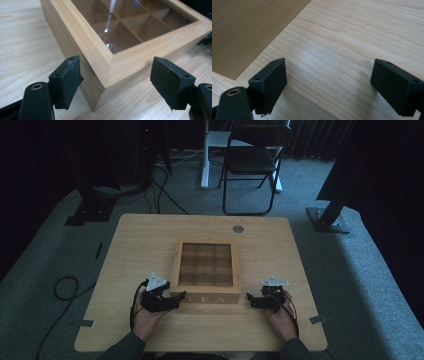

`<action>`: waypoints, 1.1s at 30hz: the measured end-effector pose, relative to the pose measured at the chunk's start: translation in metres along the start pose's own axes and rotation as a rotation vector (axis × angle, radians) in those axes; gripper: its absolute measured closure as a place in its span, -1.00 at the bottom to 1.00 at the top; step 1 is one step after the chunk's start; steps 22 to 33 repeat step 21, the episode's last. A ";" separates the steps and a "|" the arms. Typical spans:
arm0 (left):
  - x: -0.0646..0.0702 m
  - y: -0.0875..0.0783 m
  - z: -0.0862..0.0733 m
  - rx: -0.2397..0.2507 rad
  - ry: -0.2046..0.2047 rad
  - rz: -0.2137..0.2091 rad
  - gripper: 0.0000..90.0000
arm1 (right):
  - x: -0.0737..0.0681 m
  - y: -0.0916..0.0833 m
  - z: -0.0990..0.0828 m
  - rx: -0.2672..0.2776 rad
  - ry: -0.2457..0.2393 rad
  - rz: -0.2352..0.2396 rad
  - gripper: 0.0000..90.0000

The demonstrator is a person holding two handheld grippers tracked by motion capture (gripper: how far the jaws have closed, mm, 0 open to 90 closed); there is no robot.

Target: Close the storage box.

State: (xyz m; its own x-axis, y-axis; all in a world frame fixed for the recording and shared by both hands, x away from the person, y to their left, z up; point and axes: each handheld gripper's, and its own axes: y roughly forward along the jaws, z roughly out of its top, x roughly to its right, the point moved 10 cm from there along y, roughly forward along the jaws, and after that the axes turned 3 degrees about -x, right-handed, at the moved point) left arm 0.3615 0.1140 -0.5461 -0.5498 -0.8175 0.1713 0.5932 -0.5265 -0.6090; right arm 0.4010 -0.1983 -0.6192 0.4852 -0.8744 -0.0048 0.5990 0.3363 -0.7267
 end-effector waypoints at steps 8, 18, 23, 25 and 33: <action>-0.001 -0.013 0.013 0.063 0.001 -0.002 -0.45 | 0.000 0.000 0.000 0.000 0.000 0.000 -0.71; -0.015 -0.027 0.030 0.119 -0.037 0.023 -0.45 | 0.000 0.000 0.000 0.000 0.000 0.000 -0.71; -0.019 -0.028 0.032 0.128 -0.042 0.031 -0.45 | 0.000 0.000 0.000 0.000 0.000 0.000 -0.71; -0.019 -0.028 0.032 0.128 -0.042 0.031 -0.45 | 0.000 0.000 0.000 0.000 0.000 0.000 -0.71; -0.019 -0.028 0.032 0.128 -0.042 0.031 -0.45 | 0.000 0.000 0.000 0.000 0.000 0.000 -0.71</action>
